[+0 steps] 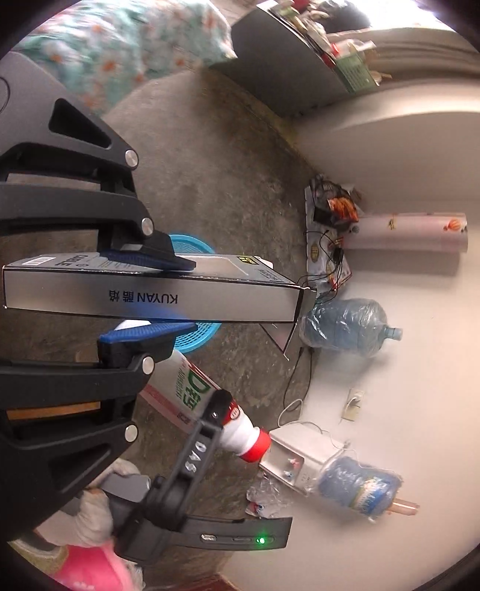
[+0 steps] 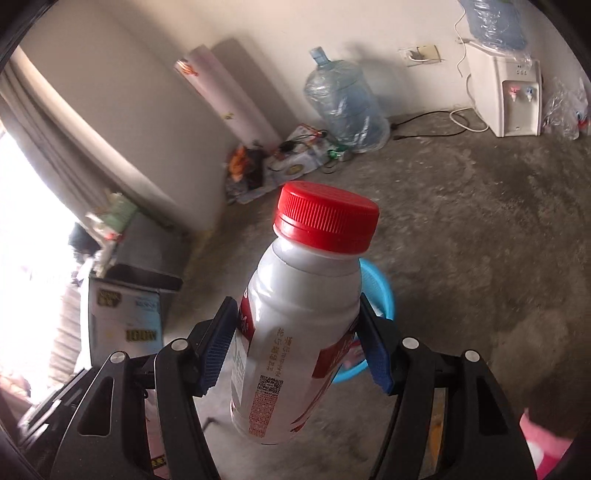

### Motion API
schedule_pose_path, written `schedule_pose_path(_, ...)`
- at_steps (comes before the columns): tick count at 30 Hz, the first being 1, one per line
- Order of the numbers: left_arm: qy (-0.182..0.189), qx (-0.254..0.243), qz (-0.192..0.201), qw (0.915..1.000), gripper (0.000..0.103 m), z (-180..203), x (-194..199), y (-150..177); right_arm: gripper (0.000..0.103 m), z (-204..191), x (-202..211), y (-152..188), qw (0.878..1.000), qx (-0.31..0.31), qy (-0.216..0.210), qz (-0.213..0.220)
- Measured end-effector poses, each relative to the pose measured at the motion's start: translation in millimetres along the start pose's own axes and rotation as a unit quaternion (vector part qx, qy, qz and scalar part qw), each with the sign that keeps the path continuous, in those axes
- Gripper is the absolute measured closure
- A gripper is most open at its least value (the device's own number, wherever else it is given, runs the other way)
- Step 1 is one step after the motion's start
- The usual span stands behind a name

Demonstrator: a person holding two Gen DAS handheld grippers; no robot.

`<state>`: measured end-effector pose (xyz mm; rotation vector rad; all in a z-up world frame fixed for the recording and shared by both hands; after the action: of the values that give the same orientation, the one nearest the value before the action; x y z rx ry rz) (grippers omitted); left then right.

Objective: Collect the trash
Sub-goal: 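Carry the box and bottle over the blue wastebasket and open both tools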

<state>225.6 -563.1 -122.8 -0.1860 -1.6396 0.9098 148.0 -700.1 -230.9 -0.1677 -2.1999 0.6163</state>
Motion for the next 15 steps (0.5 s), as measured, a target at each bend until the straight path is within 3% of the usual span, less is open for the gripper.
schedule_pose_path(3, -0.015, -0.011, 0.0, 0.9998, 0.075, -2.6, -38.3, -14.7, 0.041, 2.9, -36.1, -9.1, 1.0, 0.0, 0.02, 0.004)
schedule_pose_path(4, -0.018, -0.013, -0.002, 0.9998, 0.07, -3.2, -51.1, -18.1, 0.04, 5.0, -54.6, -9.6, 1.0, 0.002, 0.02, -0.006)
schedule_pose_path(6, -0.036, -0.014, -0.015, 0.9991, 0.028, -9.0, -75.7, -20.2, 0.04, 14.1, -88.4, -5.4, 0.999, -0.004, 0.015, -0.032)
schedule_pose_path(8, -0.061, -0.015, -0.021, 0.9978, 0.028, -14.3, -95.8, -16.4, 0.038, 33.2, -132.9, 10.1, 0.996, -0.021, 0.03, -0.082)
schedule_pose_path(10, -0.063, -0.017, -0.032, 0.9974, 0.028, -16.8, -104.0, -10.8, 0.038, 60.0, -163.3, 30.4, 0.99, -0.054, 0.054, -0.115)
schedule_pose_path(15, -0.035, -0.003, -0.039, 0.9986, 0.028, -23.2, -94.2, 0.9, 0.038, 96.1, -176.8, 60.5, 0.982, -0.11, 0.047, -0.145)
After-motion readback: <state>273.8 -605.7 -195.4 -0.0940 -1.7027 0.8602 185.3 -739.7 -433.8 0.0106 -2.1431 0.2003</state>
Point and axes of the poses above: each gripper's, at about its wrist camera, not at the fingertips, and x roughly against the way its jaws point, z to its right, y to its underside, the point moved 7 cm from there along -x, roughly the way its jaws point, and after that the axes turned 8 degrees about -x, right-handed, at the moved point
